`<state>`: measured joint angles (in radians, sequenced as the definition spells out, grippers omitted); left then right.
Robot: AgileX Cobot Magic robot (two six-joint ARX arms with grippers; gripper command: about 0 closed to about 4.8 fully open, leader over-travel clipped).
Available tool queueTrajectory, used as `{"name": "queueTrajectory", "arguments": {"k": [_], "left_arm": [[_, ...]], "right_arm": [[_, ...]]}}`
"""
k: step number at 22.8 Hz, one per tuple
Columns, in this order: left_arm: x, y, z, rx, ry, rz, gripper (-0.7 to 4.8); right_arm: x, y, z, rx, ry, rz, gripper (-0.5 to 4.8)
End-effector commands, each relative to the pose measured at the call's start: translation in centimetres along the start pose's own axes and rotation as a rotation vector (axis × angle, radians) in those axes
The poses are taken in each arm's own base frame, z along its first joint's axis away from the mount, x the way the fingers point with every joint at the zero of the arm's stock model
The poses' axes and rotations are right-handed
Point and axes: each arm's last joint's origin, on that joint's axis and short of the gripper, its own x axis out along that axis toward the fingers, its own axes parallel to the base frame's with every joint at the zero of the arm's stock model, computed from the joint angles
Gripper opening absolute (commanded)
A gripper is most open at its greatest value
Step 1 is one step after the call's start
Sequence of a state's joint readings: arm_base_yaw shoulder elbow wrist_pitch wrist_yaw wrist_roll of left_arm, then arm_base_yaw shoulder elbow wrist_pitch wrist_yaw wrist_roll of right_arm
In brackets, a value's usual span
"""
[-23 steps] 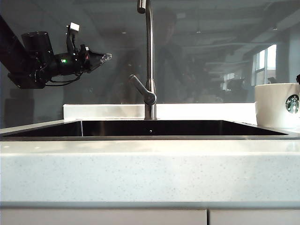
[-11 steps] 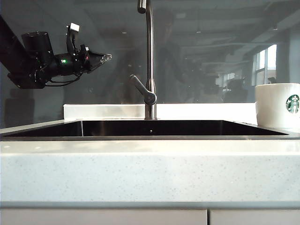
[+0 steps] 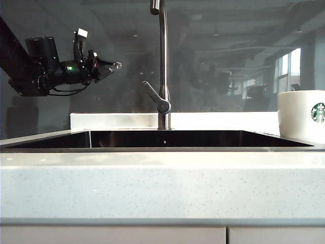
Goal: Pick up the mug next to the sink, go to the faucet to get some water, pour the water into the sink, and finally put the mug back to its place.
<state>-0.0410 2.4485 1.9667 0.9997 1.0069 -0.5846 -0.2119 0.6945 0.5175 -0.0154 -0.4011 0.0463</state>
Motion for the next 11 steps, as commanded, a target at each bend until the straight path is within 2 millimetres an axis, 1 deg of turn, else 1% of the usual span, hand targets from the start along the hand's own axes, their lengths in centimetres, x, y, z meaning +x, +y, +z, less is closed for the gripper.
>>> {"name": "queueTrajectory", "arguments": {"k": [1,11], "left_arm": [[-0.01,-0.04,0.35,-0.010,0.006,0.002,-0.05],[-0.02,0.14,0.06,-0.045,0.024,0.014,-0.05]], "right_arm": [[-0.21,0.35,0.39,-0.001,-0.025,0.032,-0.05],[-0.26,0.50,0.44,-0.015,-0.030,0.032,-0.05]]}}
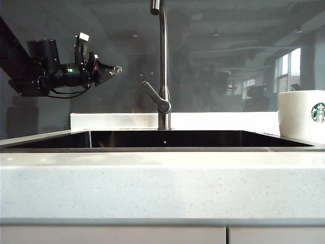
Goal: Pick up the mug next to the sink, go to the faucet to get some water, pour the water into the sink, and finally put the mug back to its place.
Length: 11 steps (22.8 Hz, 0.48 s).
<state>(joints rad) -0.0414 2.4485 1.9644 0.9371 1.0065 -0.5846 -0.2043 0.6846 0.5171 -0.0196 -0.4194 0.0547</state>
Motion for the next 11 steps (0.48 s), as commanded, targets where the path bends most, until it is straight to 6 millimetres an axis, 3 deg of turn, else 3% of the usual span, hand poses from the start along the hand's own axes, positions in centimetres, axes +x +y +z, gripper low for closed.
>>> {"name": "queueTrajectory", "arguments": {"k": [1,7,11], "left_arm": [[0.0,-0.1,0.5,0.006,-0.003,-0.003,-0.05],[0.0,0.0,0.4,-0.012,0.008,0.004,-0.05],[0.0,0.1,0.2,-0.025,0.016,0.008,-0.05]], "right_arm": [[-0.4,0.5,0.4,-0.024,-0.032,0.005,-0.05],[-1.0,2.4,0.0,-0.050,-0.123,0.037,-0.05],[-1.1,3.4,-2.7,-0.063,-0.246,-0.065,-0.05]]}}
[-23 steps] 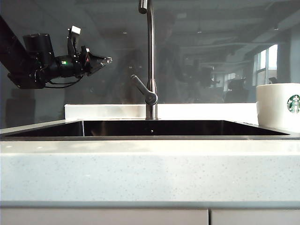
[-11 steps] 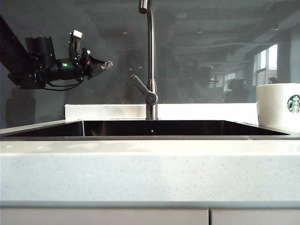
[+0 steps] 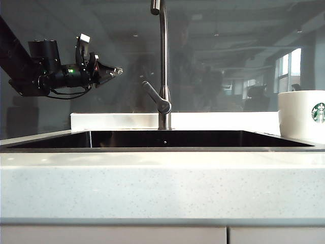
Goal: Pick up the mug next to the sink, go to the faucet to get some water, pour the water into the sink, and finally put the mug back to its place.
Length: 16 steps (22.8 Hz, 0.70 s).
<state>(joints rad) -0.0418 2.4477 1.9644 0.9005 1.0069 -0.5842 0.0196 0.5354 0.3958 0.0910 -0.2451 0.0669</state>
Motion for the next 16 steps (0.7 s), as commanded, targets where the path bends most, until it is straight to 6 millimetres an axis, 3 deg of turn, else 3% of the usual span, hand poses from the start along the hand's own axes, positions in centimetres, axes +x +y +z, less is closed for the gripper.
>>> {"name": "queueTrajectory", "arguments": {"k": [1,10,16], "left_arm": [[-0.1,0.0,0.4,-0.007,0.005,0.004,-0.05],[-0.1,0.0,0.3,-0.015,0.009,0.007,-0.05],[-0.1,0.0,0.3,-0.016,0.009,0.008,-0.05]], "right_arm": [[-0.7,0.6,-2.2,-0.008,-0.162,-0.147,-0.06],[-3.4,0.3,-7.2,-0.002,-0.269,-0.216,-0.05],[-3.9,-0.2,-7.7,-0.019,-0.268,-0.215,-0.05]]}}
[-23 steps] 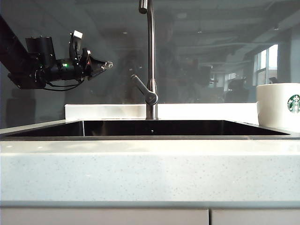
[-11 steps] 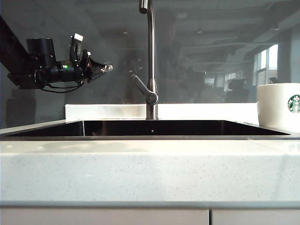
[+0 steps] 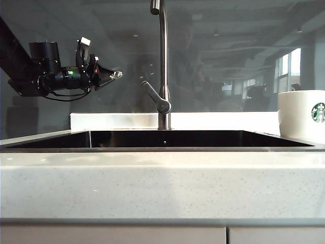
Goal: Pick up the mug next to the sink, go to the faucet to get some water, pour the water into the sink, and finally put the mug back to its place.
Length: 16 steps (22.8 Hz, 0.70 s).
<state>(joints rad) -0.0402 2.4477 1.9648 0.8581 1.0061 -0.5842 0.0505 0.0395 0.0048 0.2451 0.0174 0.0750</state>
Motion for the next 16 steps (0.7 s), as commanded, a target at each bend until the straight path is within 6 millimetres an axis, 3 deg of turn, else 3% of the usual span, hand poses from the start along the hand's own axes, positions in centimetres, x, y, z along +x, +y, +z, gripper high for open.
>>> {"name": "queueTrajectory", "arguments": {"k": [1,16], "left_arm": [[0.00,-0.23,0.55,0.020,-0.009,-0.007,-0.05],[0.01,-0.23,0.56,0.020,-0.008,-0.009,-0.05]], "right_arm": [[-0.18,-0.28,-0.13,-0.003,0.004,-0.013,-0.05],[-0.27,-0.54,-0.12,-0.018,0.002,-0.040,-0.05]]}}
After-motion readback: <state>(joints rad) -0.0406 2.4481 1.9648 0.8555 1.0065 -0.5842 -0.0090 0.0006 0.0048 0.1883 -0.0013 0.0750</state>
